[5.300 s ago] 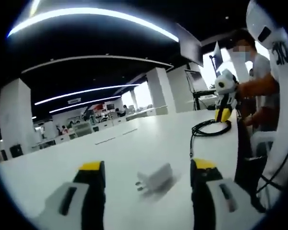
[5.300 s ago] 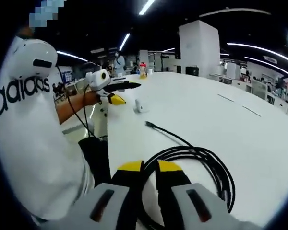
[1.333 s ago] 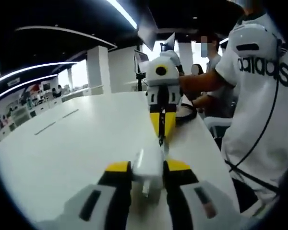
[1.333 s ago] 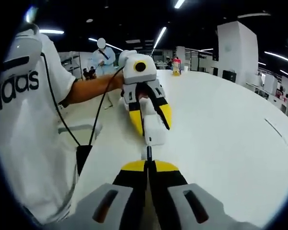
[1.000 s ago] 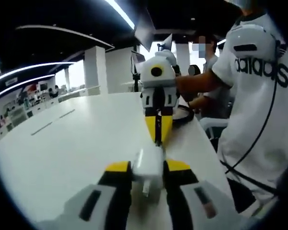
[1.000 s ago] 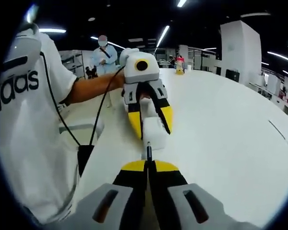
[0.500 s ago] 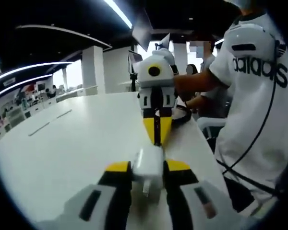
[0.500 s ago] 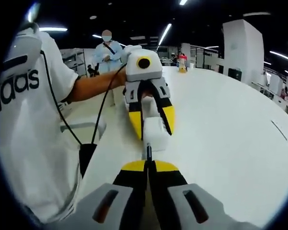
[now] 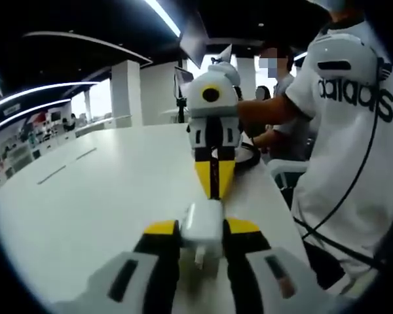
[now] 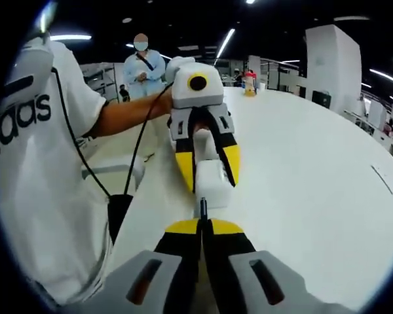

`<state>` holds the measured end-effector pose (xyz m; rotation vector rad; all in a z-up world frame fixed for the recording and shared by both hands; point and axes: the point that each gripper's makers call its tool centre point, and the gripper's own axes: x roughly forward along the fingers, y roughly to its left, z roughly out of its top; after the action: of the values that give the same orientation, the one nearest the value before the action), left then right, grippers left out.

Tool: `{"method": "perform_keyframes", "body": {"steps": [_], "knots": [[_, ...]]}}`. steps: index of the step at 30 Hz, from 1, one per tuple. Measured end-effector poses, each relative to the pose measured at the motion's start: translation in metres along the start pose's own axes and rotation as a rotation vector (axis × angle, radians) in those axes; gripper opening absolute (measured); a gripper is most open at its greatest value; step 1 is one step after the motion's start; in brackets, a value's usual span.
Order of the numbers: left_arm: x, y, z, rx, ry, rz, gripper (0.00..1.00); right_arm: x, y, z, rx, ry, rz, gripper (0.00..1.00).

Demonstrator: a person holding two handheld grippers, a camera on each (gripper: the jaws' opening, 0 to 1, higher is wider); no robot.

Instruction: Plug the desk Type‑C cable into the charger adapter.

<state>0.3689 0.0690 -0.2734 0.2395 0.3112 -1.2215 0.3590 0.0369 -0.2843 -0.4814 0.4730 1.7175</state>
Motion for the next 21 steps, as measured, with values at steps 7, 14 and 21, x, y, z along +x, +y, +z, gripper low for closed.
{"method": "perform_keyframes", "body": {"steps": [7,14,21], "knots": [[0.0012,-0.0007,0.0005,0.007,0.007,-0.005,0.26,0.0001,-0.001,-0.0005,0.008,-0.012,0.001,0.03],[0.0012,-0.0013,0.0007,0.023,0.006,-0.013,0.26,-0.0004,-0.0013,-0.0008,0.025,-0.072,0.004,0.04],[-0.0042,0.0005,-0.0015,0.03,0.02,-0.002,0.25,0.0012,-0.0018,-0.0013,0.032,-0.076,0.012,0.03]]}}
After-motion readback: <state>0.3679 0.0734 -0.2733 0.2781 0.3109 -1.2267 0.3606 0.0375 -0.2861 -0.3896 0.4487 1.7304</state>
